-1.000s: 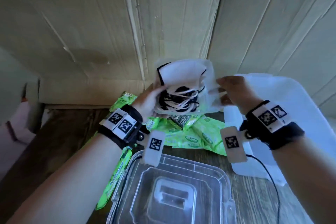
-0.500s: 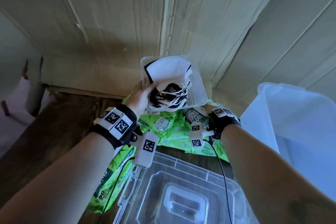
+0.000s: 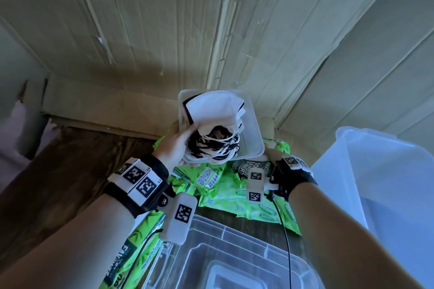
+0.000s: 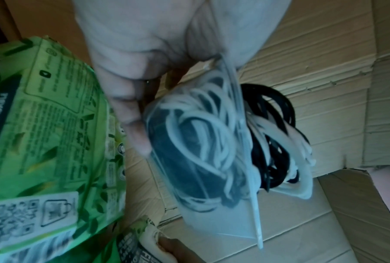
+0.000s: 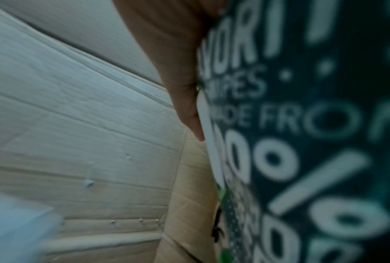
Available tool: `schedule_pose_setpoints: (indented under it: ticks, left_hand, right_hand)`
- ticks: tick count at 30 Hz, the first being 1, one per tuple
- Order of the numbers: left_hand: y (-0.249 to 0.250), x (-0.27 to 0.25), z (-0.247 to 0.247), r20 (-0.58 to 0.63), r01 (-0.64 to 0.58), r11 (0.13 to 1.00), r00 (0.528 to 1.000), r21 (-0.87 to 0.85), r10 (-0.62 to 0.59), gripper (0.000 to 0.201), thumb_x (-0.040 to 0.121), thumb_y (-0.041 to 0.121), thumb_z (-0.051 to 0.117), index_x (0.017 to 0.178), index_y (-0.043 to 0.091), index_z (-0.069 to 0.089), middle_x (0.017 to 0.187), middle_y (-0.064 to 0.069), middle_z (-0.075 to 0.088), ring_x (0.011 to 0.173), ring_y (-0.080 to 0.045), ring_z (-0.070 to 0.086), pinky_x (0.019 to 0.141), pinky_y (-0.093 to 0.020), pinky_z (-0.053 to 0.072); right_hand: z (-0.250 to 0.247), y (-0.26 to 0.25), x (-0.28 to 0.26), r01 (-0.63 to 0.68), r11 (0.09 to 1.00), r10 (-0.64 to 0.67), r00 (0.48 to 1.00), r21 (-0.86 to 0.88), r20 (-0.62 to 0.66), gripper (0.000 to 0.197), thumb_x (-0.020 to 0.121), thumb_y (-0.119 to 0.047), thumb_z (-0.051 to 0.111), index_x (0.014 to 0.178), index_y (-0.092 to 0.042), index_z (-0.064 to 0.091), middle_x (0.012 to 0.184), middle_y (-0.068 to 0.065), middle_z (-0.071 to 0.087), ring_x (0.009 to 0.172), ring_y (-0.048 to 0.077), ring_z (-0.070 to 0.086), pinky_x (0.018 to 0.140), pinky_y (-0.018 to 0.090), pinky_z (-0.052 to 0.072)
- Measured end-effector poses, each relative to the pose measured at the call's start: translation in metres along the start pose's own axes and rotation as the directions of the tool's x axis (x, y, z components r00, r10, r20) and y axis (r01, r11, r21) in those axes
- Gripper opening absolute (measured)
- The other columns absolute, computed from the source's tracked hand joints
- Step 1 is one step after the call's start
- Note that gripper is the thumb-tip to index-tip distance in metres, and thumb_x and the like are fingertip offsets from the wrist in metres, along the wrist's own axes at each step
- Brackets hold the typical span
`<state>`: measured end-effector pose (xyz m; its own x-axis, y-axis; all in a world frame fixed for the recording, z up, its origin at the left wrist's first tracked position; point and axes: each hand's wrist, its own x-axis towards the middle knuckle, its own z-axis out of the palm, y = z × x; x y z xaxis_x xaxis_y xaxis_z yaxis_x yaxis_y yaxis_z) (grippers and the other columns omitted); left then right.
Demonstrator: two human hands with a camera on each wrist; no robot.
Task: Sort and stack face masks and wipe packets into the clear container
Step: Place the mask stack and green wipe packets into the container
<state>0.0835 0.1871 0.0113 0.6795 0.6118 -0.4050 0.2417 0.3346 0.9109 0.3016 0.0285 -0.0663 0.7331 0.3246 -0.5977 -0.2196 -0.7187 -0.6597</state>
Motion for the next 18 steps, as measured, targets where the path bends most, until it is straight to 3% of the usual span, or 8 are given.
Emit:
schedule_pose_setpoints:
  ticks: [2, 4, 5, 7, 9, 13, 16, 18]
  left_hand:
    - [0.001, -0.001, 0.005, -0.024, -0.006, 0.999, 1.0, -0.047, 0.005, 0.05, 0.088, 0.044, 0.057, 0.127, 0.013, 0.052, 0.092, -0.006, 0.071, 0.062, -0.022, 0.071, 0.046, -0.028, 0.055]
    - [0.006, -0.004, 0.014, -0.054, 0.005, 0.996, 0.998, -0.09, -0.01, 0.048, 0.087, 0.044, 0.056, 0.121, 0.01, 0.055, 0.088, -0.008, 0.069, 0.054, -0.019, 0.069, 0.041, -0.025, 0.052]
    - [0.009, -0.006, 0.02, -0.045, 0.007, 0.996, 0.999, -0.085, -0.011, 0.048, 0.087, 0.044, 0.056, 0.121, 0.01, 0.055, 0.09, -0.009, 0.069, 0.053, -0.019, 0.068, 0.041, -0.025, 0.052]
    - [0.013, -0.009, 0.034, -0.029, -0.002, 0.997, 1.0, -0.081, -0.001, 0.048, 0.087, 0.045, 0.054, 0.123, 0.012, 0.053, 0.095, -0.01, 0.068, 0.053, -0.018, 0.068, 0.041, -0.026, 0.052]
    - [0.017, -0.017, 0.05, -0.023, -0.025, 0.996, 0.999, -0.087, 0.023, 0.044, 0.089, 0.044, 0.052, 0.121, 0.014, 0.054, 0.089, -0.006, 0.068, 0.053, -0.017, 0.068, 0.041, -0.027, 0.053]
    - [0.019, -0.036, 0.095, 0.036, -0.047, 0.993, 0.998, -0.111, 0.051, 0.04, 0.093, 0.039, 0.048, 0.123, 0.012, 0.053, 0.086, -0.006, 0.067, 0.053, -0.017, 0.067, 0.044, -0.028, 0.055]
    - [0.013, -0.043, 0.136, 0.079, -0.009, 0.993, 0.997, -0.121, 0.019, 0.044, 0.094, 0.038, 0.047, 0.127, 0.008, 0.05, 0.09, -0.009, 0.065, 0.051, -0.017, 0.066, 0.043, -0.027, 0.054]
    - [0.008, -0.046, 0.162, 0.096, 0.008, 0.994, 0.995, -0.114, 0.003, 0.047, 0.094, 0.038, 0.046, 0.128, 0.006, 0.049, 0.087, -0.009, 0.065, 0.048, -0.016, 0.066, 0.04, -0.027, 0.053]
  right_hand:
    - [-0.011, -0.007, -0.017, -0.042, 0.987, 0.039, 0.999, 0.155, 0.02, 0.06, 0.073, -0.031, 0.073, 0.121, -0.001, 0.054, 0.107, 0.011, 0.059, 0.081, 0.023, 0.057, 0.074, 0.033, 0.048]
    - [-0.034, -0.013, -0.035, -0.039, 0.959, 0.045, 0.999, 0.281, -0.012, 0.09, 0.033, -0.037, 0.089, 0.109, 0.002, 0.063, 0.086, 0.013, 0.07, 0.067, 0.026, 0.066, 0.066, 0.036, 0.054]
    - [-0.05, -0.02, -0.049, -0.011, 0.932, 0.033, 0.998, 0.363, -0.055, 0.087, 0.024, -0.033, 0.09, 0.1, 0.001, 0.066, 0.076, 0.013, 0.071, 0.062, 0.026, 0.068, 0.063, 0.04, 0.057]
    - [-0.086, -0.034, -0.088, 0.123, 0.877, -0.071, 0.989, 0.464, -0.127, 0.038, 0.054, -0.018, 0.084, 0.082, -0.003, 0.064, 0.06, 0.01, 0.069, 0.046, 0.019, 0.065, 0.049, 0.036, 0.057]
    - [-0.131, -0.042, -0.12, 0.235, 0.849, -0.155, 0.967, 0.474, -0.202, 0.012, 0.072, -0.005, 0.072, 0.078, -0.008, 0.062, 0.059, 0.006, 0.069, 0.041, 0.014, 0.062, 0.041, 0.029, 0.053]
    - [-0.221, -0.032, -0.16, 0.485, 0.827, -0.374, 0.852, 0.283, -0.366, 0.02, 0.067, 0.004, 0.072, 0.079, -0.009, 0.065, 0.062, -0.002, 0.071, 0.053, 0.013, 0.067, 0.049, 0.026, 0.054]
    - [-0.267, -0.011, -0.161, 0.403, 0.903, -0.426, 0.807, -0.145, -0.409, 0.046, 0.057, 0.003, 0.08, 0.099, -0.005, 0.064, 0.086, 0.009, 0.067, 0.078, 0.023, 0.065, 0.074, 0.035, 0.053]
    - [-0.278, 0.007, -0.146, 0.297, 0.876, -0.438, 0.82, -0.38, -0.369, 0.057, 0.056, 0.002, 0.083, 0.108, 0.0, 0.06, 0.095, 0.014, 0.062, 0.09, 0.024, 0.06, 0.075, 0.033, 0.047]
